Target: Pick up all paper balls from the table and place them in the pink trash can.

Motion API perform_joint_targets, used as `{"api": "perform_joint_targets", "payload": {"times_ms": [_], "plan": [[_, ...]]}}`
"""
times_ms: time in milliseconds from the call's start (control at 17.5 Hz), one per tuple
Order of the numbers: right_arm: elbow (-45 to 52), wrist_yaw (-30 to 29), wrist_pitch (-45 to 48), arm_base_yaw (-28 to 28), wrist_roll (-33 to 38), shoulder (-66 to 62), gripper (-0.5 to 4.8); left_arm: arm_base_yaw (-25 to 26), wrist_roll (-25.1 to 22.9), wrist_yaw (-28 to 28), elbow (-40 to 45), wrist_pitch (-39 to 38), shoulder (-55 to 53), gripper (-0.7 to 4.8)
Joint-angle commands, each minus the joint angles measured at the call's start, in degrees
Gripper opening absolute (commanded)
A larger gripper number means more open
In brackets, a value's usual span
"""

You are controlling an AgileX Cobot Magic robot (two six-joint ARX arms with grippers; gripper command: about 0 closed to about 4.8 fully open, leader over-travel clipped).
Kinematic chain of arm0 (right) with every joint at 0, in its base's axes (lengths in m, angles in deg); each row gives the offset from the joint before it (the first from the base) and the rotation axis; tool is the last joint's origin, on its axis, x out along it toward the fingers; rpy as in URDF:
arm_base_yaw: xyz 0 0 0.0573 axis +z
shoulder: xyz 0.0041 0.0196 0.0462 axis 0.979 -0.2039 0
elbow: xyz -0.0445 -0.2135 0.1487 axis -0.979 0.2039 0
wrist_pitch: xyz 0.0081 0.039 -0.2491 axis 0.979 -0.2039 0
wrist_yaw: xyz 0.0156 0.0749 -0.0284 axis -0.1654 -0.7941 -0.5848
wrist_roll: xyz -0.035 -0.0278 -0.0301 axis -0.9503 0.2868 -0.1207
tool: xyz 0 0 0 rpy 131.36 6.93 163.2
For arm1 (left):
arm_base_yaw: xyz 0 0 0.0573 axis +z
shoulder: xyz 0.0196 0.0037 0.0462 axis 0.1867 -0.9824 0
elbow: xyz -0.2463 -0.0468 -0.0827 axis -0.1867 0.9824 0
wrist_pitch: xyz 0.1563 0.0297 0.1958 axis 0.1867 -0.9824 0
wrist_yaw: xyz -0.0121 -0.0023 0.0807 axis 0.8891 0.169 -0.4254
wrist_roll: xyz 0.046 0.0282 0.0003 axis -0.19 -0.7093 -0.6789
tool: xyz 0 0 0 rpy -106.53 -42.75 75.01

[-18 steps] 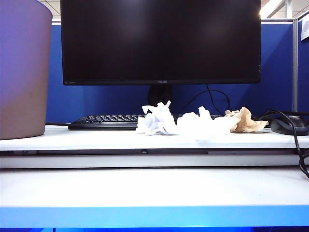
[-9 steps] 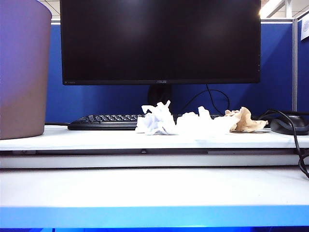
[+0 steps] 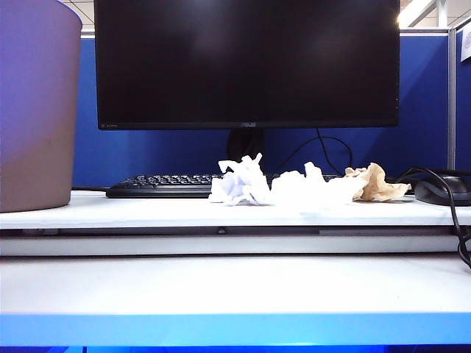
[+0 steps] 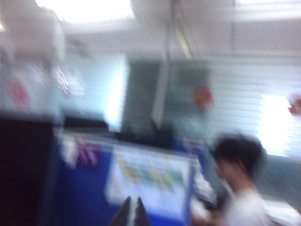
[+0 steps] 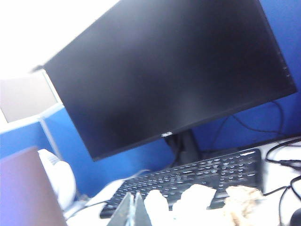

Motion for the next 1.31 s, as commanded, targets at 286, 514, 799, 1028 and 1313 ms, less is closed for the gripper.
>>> {"api": "perform_joint_targets", "payload": {"times_ms": [286, 514, 799, 1028, 1313], "plan": [[0.2, -0.6, 0.7, 0.0, 4.2, 0.1, -0.05, -19.5, -18.8, 0.4, -19.0, -25.2, -33.0, -0.06], [0.2, -2.1, 0.3, 0.8, 5.3, 0.1, -0.05, -26.4, -39.7, -29.4, -19.0, -45.5, -44.4, -0.06], [0.2, -2.1, 0.3, 1.4, 5.3, 0.1, -0.05, -28.4, -44.1, -43.5, -19.0, -48.5, -55.6, 4.06], [0.2, -2.0, 0.2, 1.7, 5.3, 0.1, -0.05, -28.3, -44.9, -48.7, -19.0, -48.2, -56.6, 4.08], [0.2, -2.0, 0.1, 1.7, 5.3, 0.1, -0.05, -28.3, -45.5, -57.4, -18.9, -48.2, -56.7, 4.03]]}}
